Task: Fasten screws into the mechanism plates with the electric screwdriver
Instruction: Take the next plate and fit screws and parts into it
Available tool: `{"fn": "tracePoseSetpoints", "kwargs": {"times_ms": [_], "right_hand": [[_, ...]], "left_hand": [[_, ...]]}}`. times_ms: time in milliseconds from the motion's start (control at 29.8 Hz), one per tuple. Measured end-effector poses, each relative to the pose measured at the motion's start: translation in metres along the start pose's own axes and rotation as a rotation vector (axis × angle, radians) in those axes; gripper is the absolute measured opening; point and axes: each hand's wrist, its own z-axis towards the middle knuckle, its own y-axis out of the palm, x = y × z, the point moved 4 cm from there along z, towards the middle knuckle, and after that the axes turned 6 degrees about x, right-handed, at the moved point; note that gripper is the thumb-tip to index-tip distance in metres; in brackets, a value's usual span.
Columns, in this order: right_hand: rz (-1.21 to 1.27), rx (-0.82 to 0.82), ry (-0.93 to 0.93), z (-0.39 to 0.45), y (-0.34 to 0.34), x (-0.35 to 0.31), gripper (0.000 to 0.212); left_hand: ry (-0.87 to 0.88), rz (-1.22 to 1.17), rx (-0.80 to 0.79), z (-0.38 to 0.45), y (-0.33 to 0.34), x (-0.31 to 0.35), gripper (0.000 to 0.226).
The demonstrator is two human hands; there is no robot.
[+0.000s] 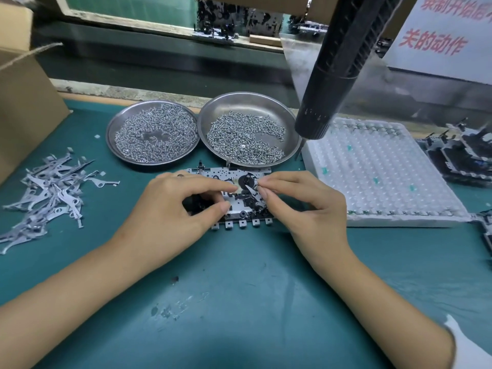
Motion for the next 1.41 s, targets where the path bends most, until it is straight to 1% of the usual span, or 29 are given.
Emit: {"fn": "tracePoseSetpoints", "kwargs": {"times_ms": [101,168,235,336,403,436,570,637,738,872,1007,1141,1208,1409], "right_hand": [[-0.023,-0.006,-0.017,-0.001,-0.001,-0.001,0.020],[-0.069,-0.023,-0.075,-0.001,0.001,-0.003,0.019],[-0.159,-0.058,-0.181,-0.002,0.004,-0.006,0.015],[-0.329,-0.128,-0.395,-0.005,0.011,-0.010,0.009],[-0.401,-0.176,-0.493,-0.007,0.015,-0.011,0.006],[-0.423,-0.190,-0.513,-0.007,0.017,-0.010,0.007],[-0.472,-0.222,-0.521,-0.007,0.020,-0.009,0.008],[-0.502,-0.249,-0.528,-0.008,0.021,-0.009,0.008],[-0.518,-0.277,-0.540,-0.007,0.021,-0.011,0.009],[-0.536,-0.301,-0.554,-0.006,0.022,-0.012,0.009],[-0.511,-0.318,-0.513,-0.007,0.024,-0.012,0.010],[-0.458,-0.310,-0.426,-0.006,0.022,-0.011,0.014],[-0.439,-0.300,-0.401,-0.006,0.021,-0.010,0.016],[-0.372,-0.268,-0.371,-0.007,0.021,-0.007,0.014]], "left_hand": [[0.019,0.001,-0.004,-0.001,0.002,0.001,0.031],[0.047,0.021,-0.008,-0.001,0.003,0.002,0.027],[0.064,0.032,-0.001,0.000,0.003,0.002,0.024],[0.049,0.002,0.022,0.001,0.003,-0.001,0.021],[-0.006,-0.055,0.027,0.001,0.004,-0.005,0.026],[-0.023,-0.071,0.031,0.000,0.005,-0.007,0.028],[-0.045,-0.098,0.089,-0.003,0.005,-0.009,0.030],[-0.025,-0.093,0.124,-0.003,0.004,-0.008,0.031],[0.012,-0.097,0.140,-0.004,0.004,-0.005,0.019],[0.051,-0.064,0.147,-0.005,0.004,-0.003,0.021],[0.114,-0.009,0.104,-0.007,0.007,0.001,0.023],[0.168,0.074,0.065,-0.010,0.008,0.003,0.031],[0.179,0.097,0.040,-0.010,0.010,0.003,0.035],[0.193,0.150,0.008,-0.010,0.014,-0.001,0.039]]}}
